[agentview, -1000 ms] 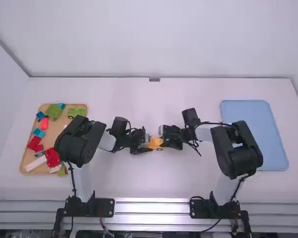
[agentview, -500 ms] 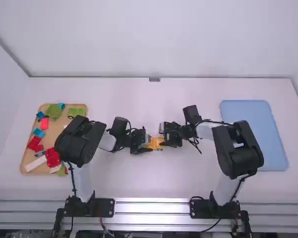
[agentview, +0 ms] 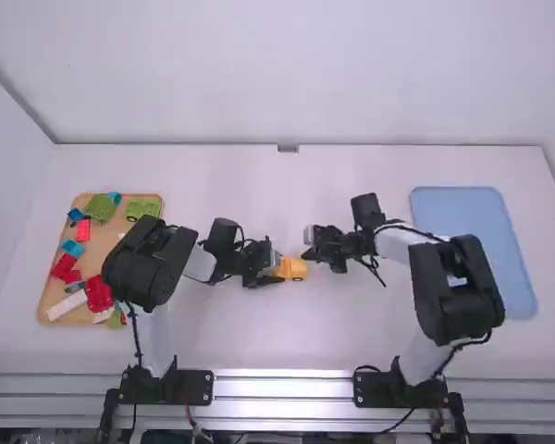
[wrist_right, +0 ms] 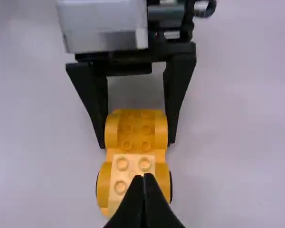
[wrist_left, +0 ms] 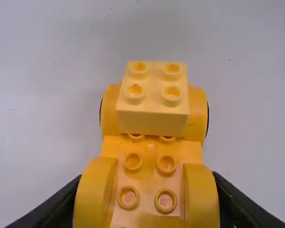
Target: Assemble lego blocks to make yellow taxi
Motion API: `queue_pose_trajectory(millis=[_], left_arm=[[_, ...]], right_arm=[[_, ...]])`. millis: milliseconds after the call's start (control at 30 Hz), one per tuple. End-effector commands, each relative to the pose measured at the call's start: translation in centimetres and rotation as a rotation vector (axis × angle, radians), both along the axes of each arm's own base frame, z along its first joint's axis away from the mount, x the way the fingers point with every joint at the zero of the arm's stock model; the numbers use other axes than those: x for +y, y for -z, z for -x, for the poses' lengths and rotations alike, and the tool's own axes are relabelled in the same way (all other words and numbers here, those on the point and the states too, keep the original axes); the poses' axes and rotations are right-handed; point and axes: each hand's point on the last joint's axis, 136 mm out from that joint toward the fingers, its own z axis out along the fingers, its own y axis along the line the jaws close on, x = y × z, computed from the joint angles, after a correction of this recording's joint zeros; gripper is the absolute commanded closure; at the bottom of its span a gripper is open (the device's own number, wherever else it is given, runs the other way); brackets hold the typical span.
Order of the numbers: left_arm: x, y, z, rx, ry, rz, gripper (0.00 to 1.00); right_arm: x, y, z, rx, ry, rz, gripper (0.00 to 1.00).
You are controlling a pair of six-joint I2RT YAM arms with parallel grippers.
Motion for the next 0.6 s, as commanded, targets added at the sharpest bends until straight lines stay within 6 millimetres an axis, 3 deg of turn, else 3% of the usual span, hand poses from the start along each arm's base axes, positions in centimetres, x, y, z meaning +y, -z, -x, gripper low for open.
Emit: queue_pose_trajectory(millis=[0,367,567], left_arm=[[-0.2,0.3,0.4,0.002,0.017,-0.003,0.48],[-0.2,0.3,0.3,0.036,-0.006,0.004,0.48],[-0.2,0.3,0.3,0.037,-0.006,0.004,0.48]], right_arm=[[0.4,1.9,0.1,0.061,0.019,0.056,1.00],[0.8,4.2,0.8,0.087,0.022,0.168,1.00],[0.1,5.4,1.6,0.105,0.025,0.256,1.00]])
